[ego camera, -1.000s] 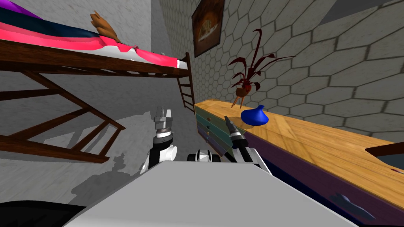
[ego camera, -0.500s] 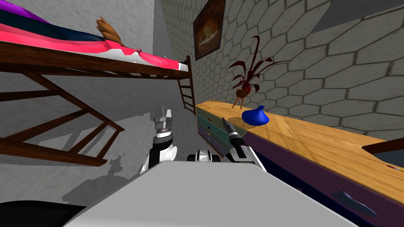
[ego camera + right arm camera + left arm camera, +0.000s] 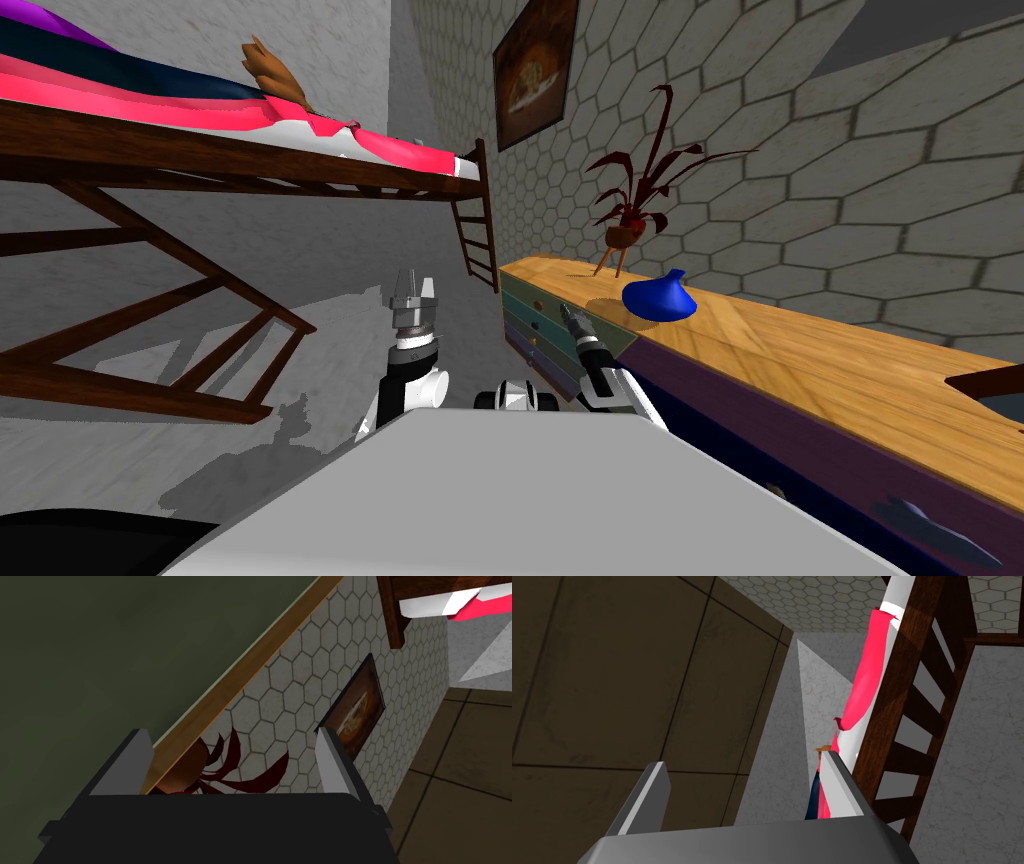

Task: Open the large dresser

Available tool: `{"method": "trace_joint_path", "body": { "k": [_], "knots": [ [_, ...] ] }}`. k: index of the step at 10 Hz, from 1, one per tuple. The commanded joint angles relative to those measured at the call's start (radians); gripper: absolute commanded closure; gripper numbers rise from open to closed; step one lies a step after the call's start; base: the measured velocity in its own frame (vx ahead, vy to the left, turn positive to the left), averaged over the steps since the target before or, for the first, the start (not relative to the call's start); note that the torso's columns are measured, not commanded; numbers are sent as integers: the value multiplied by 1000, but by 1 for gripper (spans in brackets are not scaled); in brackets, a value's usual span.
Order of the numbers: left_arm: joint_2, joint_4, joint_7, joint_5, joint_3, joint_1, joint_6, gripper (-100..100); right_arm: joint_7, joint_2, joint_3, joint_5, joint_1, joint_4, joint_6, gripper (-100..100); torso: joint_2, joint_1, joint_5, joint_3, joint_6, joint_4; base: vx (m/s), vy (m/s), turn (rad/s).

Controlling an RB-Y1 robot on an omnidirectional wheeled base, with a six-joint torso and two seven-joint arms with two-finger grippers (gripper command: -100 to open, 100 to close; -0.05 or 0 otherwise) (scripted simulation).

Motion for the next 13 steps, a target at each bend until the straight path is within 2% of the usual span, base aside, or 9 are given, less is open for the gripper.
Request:
{"method": "trace_joint_path", "body": {
  "k": [1,2,3,4,5,6,7,9,13],
  "knots": [
    [0,0,0,0,0,0,0,0,31,3,17,63,-14,31,47,-100,2,1,0,1,0,1,31,47,-7],
    [0,0,0,0,0,0,0,0,56,2,28,102,-27,58,85,-100,5,1,1,3,0,2,23,57,-24],
    [0,0,0,0,0,0,0,0,56,2,28,114,-27,58,85,-100,2,1,0,2,-1,1,20,54,14],
    [0,0,0,0,0,0,0,0,81,1,39,151,-41,87,124,-100,4,1,1,3,0,2,29,55,-11],
    [0,0,0,0,0,0,0,0,81,1,39,164,-41,87,124,-100,4,1,0,3,0,1,27,50,-10],
    [0,0,0,0,0,0,0,0,106,0,51,203,-55,117,163,-100,5,1,1,3,0,2,21,65,-8],
    [0,0,0,0,0,0,0,0,106,0,51,214,-55,117,163,-100,6,3,1,4,1,2,21,59,2],
    [0,0,0,0,0,0,0,0,131,0,62,264,-69,148,202,-100,8,3,1,5,1,3,30,56,-9],
    [0,0,0,0,0,0,0,0,205,5,95,391,-111,247,317,-100,10,3,2,6,2,4,30,71,-9]
  ]
}}
